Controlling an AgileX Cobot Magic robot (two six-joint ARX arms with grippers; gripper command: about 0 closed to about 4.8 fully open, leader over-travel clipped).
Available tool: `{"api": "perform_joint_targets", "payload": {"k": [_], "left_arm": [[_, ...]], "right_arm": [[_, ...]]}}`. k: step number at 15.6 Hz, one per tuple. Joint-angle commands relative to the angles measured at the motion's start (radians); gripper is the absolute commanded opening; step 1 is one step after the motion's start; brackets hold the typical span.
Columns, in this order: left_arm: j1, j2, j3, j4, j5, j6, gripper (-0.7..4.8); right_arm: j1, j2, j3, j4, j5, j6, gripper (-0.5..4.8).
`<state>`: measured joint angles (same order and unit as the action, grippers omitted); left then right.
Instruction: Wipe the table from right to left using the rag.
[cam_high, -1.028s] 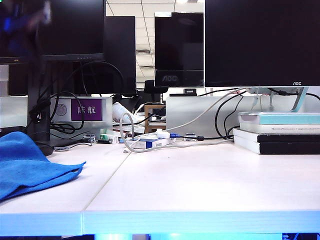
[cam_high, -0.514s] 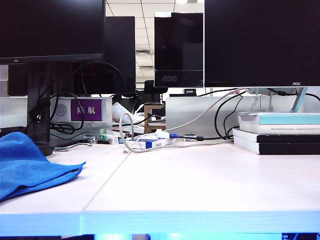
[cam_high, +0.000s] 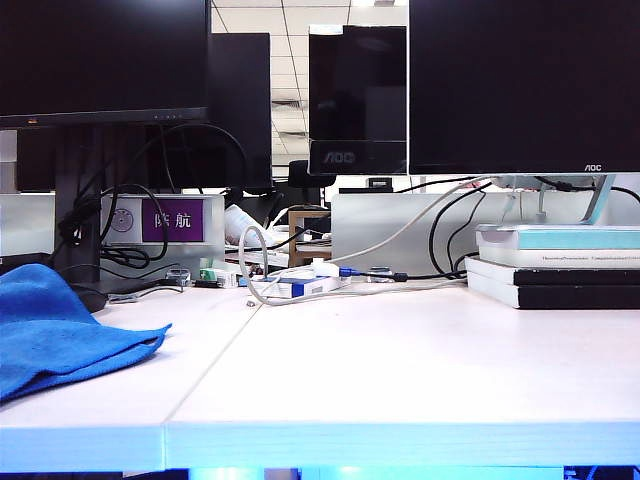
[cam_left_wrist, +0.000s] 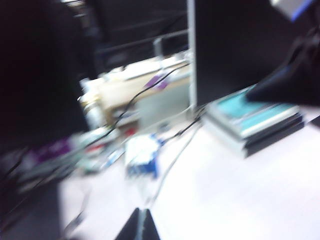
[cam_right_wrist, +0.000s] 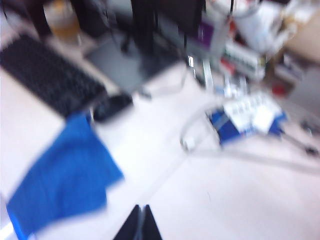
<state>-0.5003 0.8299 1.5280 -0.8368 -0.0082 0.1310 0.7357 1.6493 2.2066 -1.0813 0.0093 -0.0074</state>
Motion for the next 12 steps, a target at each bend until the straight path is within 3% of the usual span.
{"api": "perform_joint_targets", "payload": {"k": [1, 4, 6, 7, 9, 12], "left_arm": [[0.000, -0.241, -0.197, 0.016, -0.078, -0.051, -0.06], [0.000, -0.422, -0.435, 0.057, -0.105, -0.080, -0.06], [0.000, -0.522, -0.653, 0.187, -0.065, -0.136, -0.06], [0.000, -0.554, -0.814, 0.278, -0.005, -0.154, -0.06], [0.000, -0.551, -0.939, 0.351, 0.033, -0.208, -0.06], [0.000, -0.549, -1.093, 0.421, 0.016, -0.252, -0.06]], "right_arm": [[0.002, -0.077, 0.002, -0.115, 0.045, -0.048, -0.06], [0.002, -0.138, 0.002, -0.138, 0.045, -0.047, -0.06], [0.002, -0.168, -0.004, -0.168, 0.045, -0.046, -0.06], [0.002, -0.203, -0.052, -0.178, 0.046, -0.045, -0.06], [0.002, -0.256, -0.148, -0.152, 0.045, -0.036, -0.06], [0.002, -0.371, -0.365, -0.038, 0.045, -0.013, -0.06]]}}
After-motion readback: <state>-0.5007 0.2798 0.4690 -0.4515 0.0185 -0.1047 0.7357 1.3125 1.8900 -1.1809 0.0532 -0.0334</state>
